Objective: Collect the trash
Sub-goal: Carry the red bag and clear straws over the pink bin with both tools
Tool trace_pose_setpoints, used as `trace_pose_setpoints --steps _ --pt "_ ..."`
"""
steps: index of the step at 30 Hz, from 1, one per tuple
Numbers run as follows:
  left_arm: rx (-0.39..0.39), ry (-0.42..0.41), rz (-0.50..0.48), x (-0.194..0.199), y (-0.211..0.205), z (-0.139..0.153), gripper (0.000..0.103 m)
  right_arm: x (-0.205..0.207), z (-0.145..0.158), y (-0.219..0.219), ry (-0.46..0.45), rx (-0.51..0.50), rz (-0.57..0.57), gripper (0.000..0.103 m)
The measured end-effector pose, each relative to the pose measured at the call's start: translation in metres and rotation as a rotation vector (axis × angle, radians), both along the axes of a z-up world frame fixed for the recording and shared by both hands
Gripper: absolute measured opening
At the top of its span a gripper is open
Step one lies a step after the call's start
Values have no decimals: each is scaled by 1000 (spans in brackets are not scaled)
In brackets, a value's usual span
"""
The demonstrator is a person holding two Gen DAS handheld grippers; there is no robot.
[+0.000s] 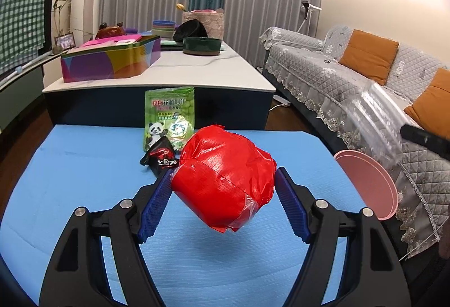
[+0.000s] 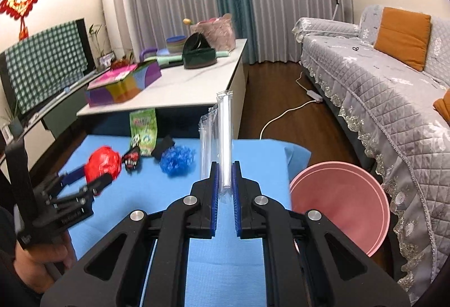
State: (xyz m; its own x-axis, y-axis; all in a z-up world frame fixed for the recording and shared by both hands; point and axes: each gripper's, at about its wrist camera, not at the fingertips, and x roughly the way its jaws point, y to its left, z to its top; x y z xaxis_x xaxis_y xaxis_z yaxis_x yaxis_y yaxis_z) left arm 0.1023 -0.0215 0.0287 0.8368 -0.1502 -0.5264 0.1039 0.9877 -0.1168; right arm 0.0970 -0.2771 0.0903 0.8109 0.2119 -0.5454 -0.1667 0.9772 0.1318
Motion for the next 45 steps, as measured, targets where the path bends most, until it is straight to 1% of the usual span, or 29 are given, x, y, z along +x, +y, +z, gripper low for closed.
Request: trace_pose_setpoints --steps 2,7,11,14,18,28,31,45 --pt "0 -9 -8 0 -3 3 71 0 8 -6 -8 8 -5 10" --pt "0 -28 -24 -2 -12 9 71 0 29 -29 -38 -11 -10 10" --pt "10 -34 -36 -3 -20 10 71 0 36 -49 -62 -12 -29 10" --pt "24 -38 -43 -3 -26 10 71 0 30 -68 -65 15 -64 10" --pt "37 -39 -51 -2 -32 10 71 3 14 -87 -35 60 -108 10" --pt "54 -40 -89 10 -59 15 71 2 12 -104 -58 36 -151 10" --pt "45 -38 -98 17 -67 18 71 4 12 -111 -62 26 -171 10" --pt "37 -57 -181 35 -126 26 71 7 4 -150 -49 58 -250 10"
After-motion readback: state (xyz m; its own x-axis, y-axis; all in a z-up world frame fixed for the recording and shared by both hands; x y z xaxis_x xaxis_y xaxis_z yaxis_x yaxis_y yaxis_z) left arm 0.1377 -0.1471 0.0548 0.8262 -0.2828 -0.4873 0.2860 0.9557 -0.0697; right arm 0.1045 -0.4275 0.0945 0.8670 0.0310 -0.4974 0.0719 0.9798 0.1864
